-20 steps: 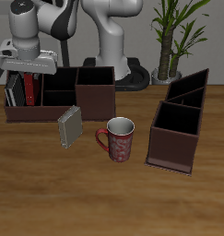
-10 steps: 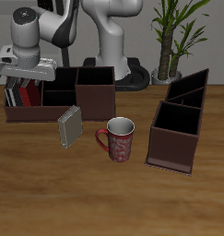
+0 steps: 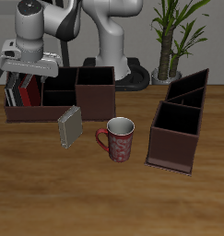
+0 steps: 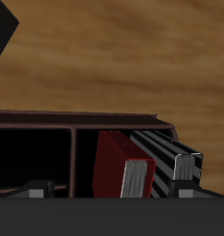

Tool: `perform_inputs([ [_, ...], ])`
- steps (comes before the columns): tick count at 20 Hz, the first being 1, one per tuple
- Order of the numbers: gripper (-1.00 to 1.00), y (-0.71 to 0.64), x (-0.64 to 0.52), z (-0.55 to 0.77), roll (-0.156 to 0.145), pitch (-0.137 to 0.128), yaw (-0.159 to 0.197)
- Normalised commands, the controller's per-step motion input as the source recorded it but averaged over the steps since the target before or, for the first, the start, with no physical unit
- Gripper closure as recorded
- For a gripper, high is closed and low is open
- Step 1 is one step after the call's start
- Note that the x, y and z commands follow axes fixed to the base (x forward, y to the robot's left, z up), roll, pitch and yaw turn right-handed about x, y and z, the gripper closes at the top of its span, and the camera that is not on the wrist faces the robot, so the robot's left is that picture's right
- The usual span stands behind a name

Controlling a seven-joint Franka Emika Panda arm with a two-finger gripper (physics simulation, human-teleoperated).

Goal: Place the striped book into the back desk caddy's left compartment and place the red book into the back desk caddy's left compartment and place the yellow book into the left desk caddy's right compartment

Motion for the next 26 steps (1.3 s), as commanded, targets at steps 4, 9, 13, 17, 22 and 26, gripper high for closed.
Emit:
perform_inputs([
  [4, -1.00, 0.18, 0.14, 0.29, -0.033, -0.076, 0.053],
  [9, -1.00, 0.35, 0.22, 0.34, -0.052, -0.119, 0.071],
  [13, -1.00, 0.37, 0.19, 0.14, -0.050, -0.098, 0.054],
  [17, -1.00, 0.57, 0.31, 0.21, 0.002, -0.046, 0.067],
  [22, -1.00, 0.28, 0.16, 0.09, -0.051, -0.044, -0.024],
  [26, -1.00, 0.28, 0.10, -0.05, 0.000, -0.008, 0.054],
])
